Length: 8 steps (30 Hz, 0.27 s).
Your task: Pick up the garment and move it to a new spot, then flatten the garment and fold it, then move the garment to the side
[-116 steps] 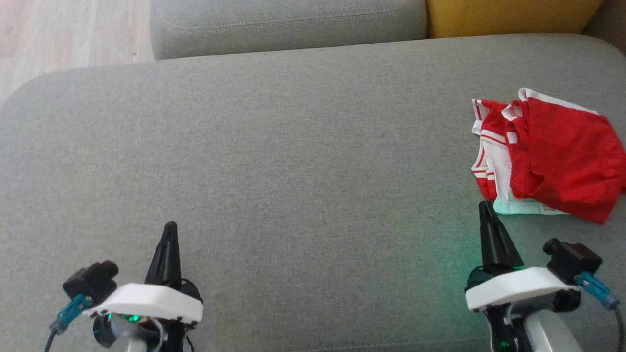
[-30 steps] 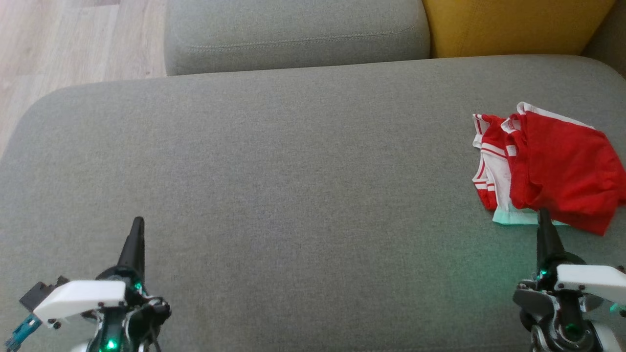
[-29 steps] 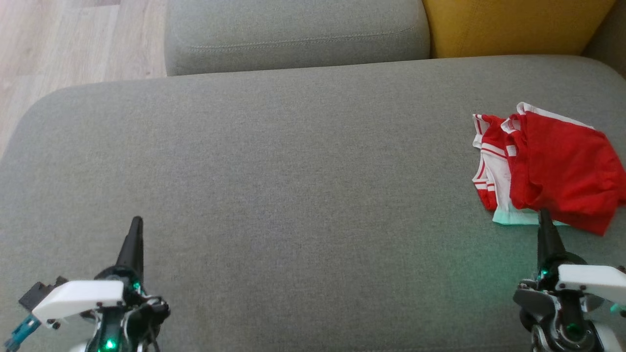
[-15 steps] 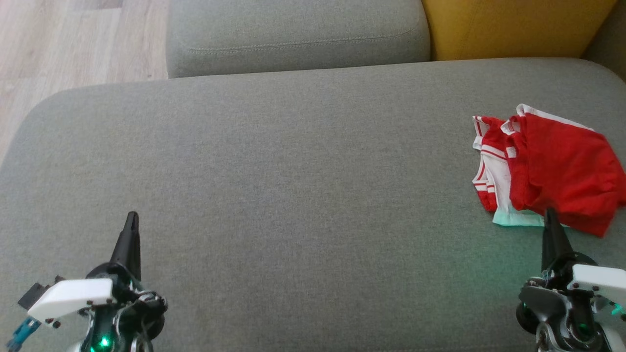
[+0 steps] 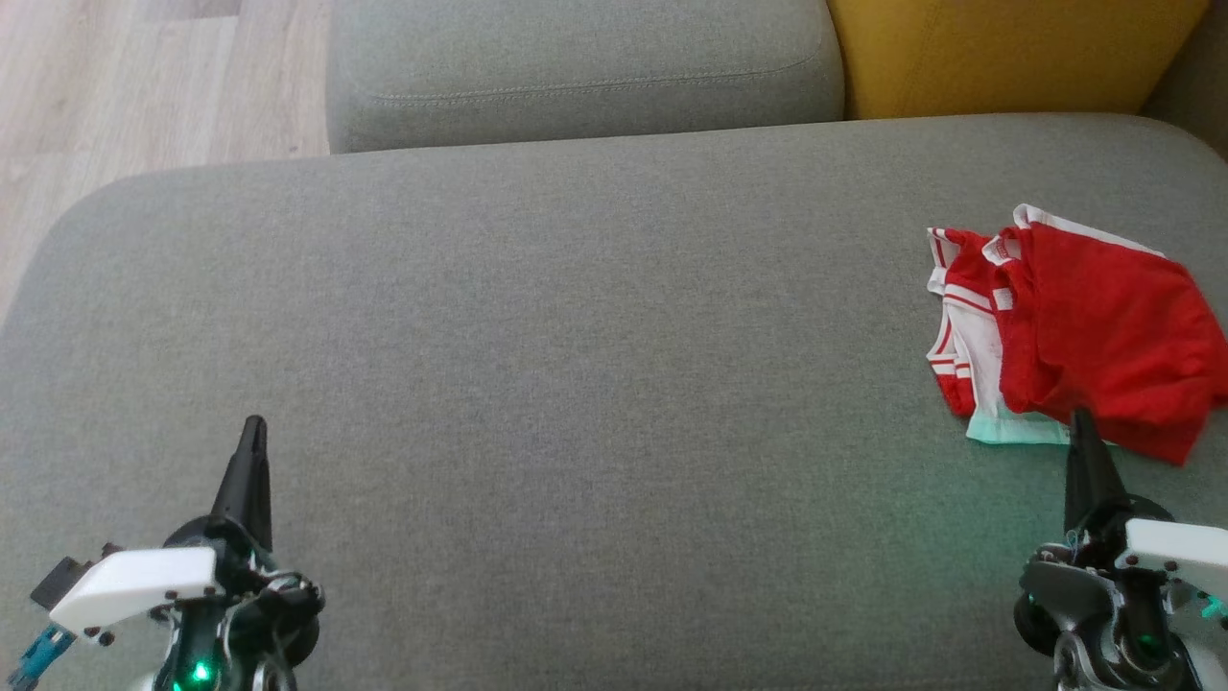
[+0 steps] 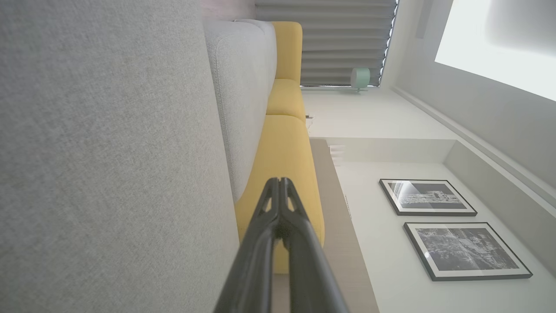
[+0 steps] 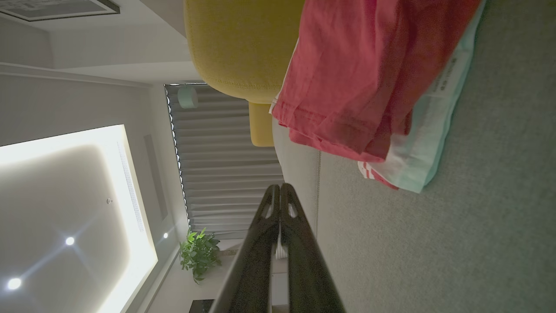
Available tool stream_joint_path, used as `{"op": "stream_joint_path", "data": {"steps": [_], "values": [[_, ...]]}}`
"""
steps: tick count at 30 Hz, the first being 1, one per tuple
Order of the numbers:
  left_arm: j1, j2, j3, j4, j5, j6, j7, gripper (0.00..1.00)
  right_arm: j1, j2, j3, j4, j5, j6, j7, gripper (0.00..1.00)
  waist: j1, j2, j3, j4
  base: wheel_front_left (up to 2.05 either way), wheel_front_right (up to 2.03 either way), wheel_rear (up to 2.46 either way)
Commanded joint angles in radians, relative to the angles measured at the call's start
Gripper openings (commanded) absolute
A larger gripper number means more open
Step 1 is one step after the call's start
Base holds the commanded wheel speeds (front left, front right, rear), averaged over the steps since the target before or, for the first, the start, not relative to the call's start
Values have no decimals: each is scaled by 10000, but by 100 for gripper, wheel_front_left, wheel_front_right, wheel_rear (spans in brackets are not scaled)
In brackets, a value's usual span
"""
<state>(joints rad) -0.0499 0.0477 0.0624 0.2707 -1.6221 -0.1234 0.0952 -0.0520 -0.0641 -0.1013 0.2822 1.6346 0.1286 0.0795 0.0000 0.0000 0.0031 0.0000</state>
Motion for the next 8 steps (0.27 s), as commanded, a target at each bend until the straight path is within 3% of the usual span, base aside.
{"op": "stream_joint_path", "data": {"steps": [1, 8], "values": [[-568, 138, 363, -260, 10, -73, 59, 0, -531, -87, 187, -392, 0, 21, 87, 0, 0, 0, 1, 0, 0, 0, 0], [-569, 128, 377, -259, 22, -73, 71, 0, -533, -68, 161, -390, -22, 21, 108, 0, 0, 0, 1, 0, 0, 0, 0]]}}
